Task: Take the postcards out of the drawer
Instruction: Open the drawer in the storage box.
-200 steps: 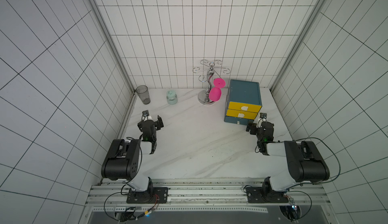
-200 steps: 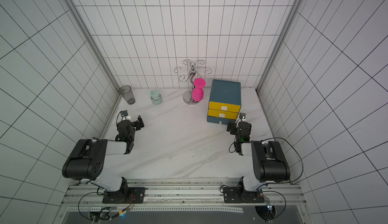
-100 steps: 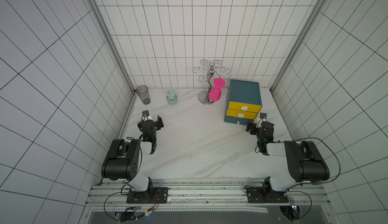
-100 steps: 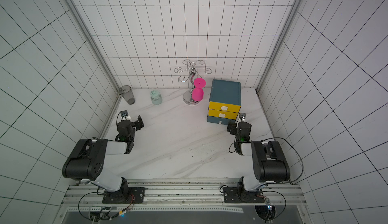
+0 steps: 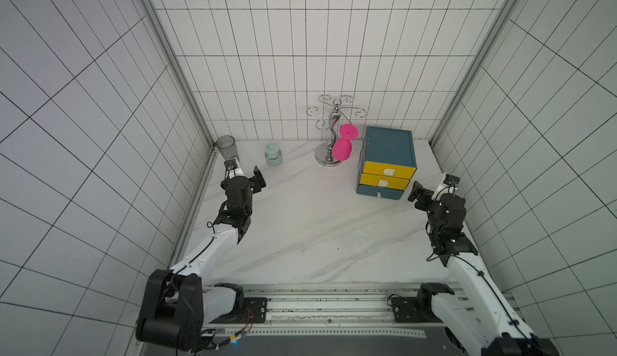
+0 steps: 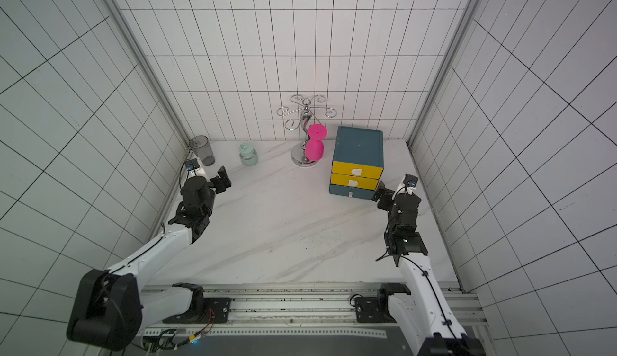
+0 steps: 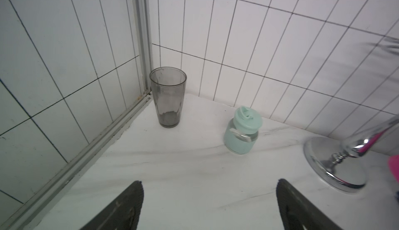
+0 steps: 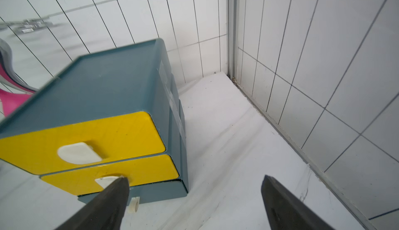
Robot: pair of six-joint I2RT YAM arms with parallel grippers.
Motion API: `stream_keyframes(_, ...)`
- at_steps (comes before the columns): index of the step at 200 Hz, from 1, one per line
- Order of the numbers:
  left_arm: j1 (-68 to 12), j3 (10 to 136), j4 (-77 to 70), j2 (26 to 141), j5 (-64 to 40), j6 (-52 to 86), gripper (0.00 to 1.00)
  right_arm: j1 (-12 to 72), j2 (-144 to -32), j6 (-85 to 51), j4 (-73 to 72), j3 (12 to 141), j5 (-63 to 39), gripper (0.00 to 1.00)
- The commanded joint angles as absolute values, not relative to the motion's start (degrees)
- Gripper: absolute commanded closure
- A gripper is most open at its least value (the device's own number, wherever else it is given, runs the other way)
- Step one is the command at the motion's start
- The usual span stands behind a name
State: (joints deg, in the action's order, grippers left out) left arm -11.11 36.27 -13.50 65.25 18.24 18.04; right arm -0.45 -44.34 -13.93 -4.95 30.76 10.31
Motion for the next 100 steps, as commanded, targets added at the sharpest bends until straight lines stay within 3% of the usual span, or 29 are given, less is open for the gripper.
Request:
stream_keyframes(1,-14.58,35.53,-4.55,62.47,10.95,29.38,0.05,-1.51,-43.35,-17.44,12.89,39.68,8.78,0.01)
stream_keyframes(45,-24.64,42.32,-5.35,69.79,1.79,45.02,0.05,-6.41,-61.55,-15.66,25.58,63.56,-6.21,0.01)
stream_keyframes(100,-38.23,55.16,-11.91,86.39,0.88,57.06,0.05,-11.98,-82.47,-14.72,34.76,84.02,-20.21,0.02)
